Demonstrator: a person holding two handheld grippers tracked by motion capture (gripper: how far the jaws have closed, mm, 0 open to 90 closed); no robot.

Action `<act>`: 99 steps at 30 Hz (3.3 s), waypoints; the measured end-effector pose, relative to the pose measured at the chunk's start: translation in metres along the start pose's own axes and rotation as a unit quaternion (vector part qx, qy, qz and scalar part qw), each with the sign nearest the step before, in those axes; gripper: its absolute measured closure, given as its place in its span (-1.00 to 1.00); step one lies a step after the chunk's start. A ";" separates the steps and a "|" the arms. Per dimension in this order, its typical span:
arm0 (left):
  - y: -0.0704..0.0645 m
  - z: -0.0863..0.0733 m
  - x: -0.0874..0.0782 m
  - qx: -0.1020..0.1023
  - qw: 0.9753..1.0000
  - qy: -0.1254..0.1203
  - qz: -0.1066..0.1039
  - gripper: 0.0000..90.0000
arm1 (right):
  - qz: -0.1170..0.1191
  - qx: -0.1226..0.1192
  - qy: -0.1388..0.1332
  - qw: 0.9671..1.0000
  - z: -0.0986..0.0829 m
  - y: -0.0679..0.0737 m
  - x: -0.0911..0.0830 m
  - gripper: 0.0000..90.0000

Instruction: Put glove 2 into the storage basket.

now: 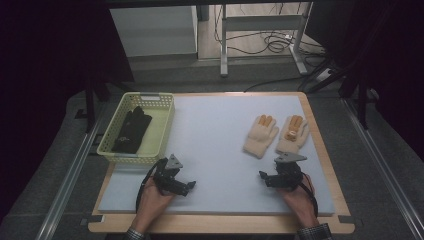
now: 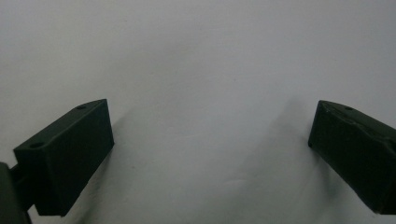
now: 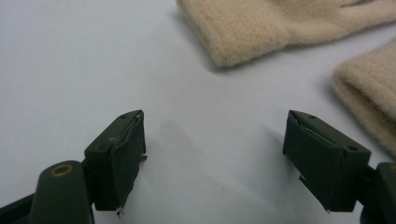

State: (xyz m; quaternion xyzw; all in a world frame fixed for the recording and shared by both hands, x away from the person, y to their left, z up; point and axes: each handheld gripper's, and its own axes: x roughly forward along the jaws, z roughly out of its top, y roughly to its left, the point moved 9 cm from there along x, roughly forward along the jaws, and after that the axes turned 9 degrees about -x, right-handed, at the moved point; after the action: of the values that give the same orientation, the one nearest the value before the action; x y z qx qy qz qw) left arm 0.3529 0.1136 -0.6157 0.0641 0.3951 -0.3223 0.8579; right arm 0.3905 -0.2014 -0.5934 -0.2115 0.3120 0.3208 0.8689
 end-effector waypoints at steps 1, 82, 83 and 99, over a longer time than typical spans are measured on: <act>0.000 0.000 0.000 0.000 1.000 0.000 0.000 -1.00 | -0.002 -0.002 0.000 1.000 0.000 0.000 0.000 -0.54; 0.000 0.000 0.000 0.000 1.000 -0.001 0.000 -1.00 | 0.069 -0.047 -0.047 0.995 0.131 0.018 0.019 0.74; 0.000 0.000 0.000 0.000 1.000 -0.002 0.001 -1.00 | 0.078 -0.048 -0.049 0.995 0.131 0.027 0.017 0.74; 0.000 0.000 0.000 0.000 1.000 -0.001 0.000 -1.00 | 0.116 -0.038 -0.027 0.992 0.095 0.071 0.036 -0.15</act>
State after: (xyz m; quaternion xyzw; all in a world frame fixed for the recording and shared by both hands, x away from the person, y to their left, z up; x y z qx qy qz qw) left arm 0.3529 0.1139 -0.6158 0.0640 0.3945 -0.3221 0.8582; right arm 0.4019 -0.0822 -0.5621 -0.1978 0.2986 0.4368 0.8252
